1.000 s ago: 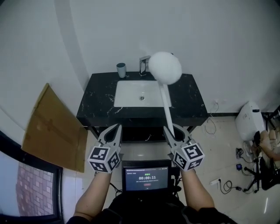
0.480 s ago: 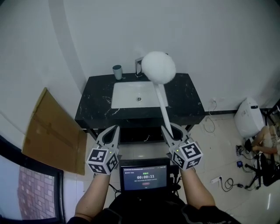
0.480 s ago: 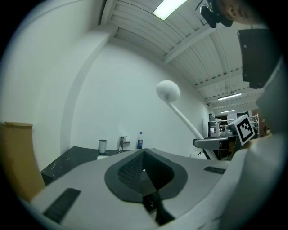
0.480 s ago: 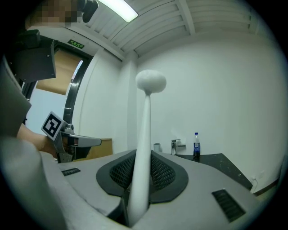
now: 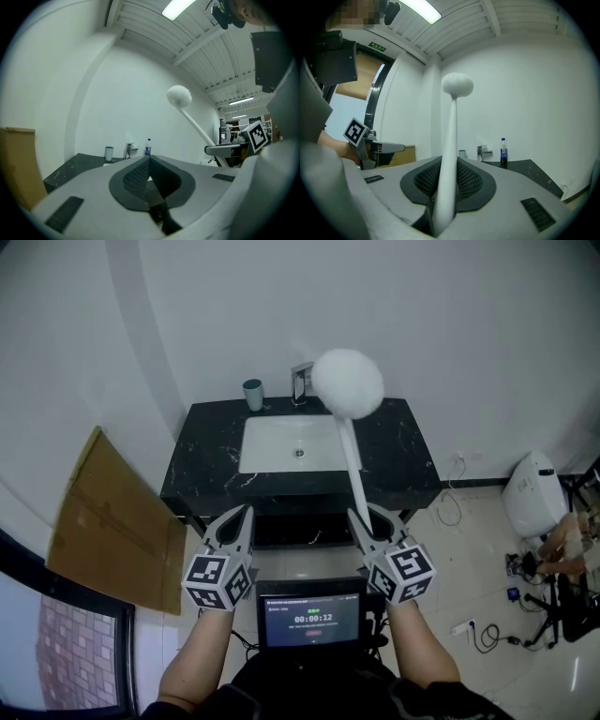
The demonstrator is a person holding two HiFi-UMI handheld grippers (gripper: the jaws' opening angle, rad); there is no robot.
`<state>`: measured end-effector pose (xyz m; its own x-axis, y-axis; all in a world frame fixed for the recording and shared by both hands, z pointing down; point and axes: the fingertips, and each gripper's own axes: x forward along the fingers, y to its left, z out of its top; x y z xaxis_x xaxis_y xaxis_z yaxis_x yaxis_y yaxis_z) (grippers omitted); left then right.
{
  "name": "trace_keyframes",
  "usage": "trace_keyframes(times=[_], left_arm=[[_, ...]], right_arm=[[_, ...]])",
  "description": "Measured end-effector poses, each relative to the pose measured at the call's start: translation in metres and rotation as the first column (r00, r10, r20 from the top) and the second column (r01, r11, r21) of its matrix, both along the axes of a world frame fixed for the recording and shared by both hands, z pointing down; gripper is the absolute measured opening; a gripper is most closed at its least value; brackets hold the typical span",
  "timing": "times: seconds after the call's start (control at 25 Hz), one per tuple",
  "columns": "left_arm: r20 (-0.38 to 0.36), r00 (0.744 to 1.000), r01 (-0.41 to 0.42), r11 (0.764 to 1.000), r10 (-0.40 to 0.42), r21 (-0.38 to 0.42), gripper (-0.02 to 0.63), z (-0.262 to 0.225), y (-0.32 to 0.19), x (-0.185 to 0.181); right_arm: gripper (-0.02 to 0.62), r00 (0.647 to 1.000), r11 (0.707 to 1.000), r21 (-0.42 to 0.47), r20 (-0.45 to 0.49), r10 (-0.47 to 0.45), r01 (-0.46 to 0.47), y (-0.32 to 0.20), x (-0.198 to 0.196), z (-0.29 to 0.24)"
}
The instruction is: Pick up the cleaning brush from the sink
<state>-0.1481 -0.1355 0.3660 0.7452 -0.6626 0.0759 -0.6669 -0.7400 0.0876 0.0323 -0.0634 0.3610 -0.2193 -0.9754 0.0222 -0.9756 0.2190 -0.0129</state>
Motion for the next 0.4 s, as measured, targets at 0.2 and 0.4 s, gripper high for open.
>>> trace_keyframes(times=[0.2, 0.4], left_arm=[[0.007, 1.0, -0.007, 1.0, 0.007, -0.007, 0.002, 0.004, 0.003, 0.004], [0.01, 1.0, -0.007, 1.0, 0.007, -0.013, 0.003, 0.011, 0.004, 0.002]], right_arm=[[0.052, 1.0, 1.0, 0.003, 0.01, 0.005, -0.005, -0.001, 0.002, -0.002], [0.052, 1.0, 1.0, -0.004, -0.002, 0.003, -0.003, 0.0, 0.001, 0.003]])
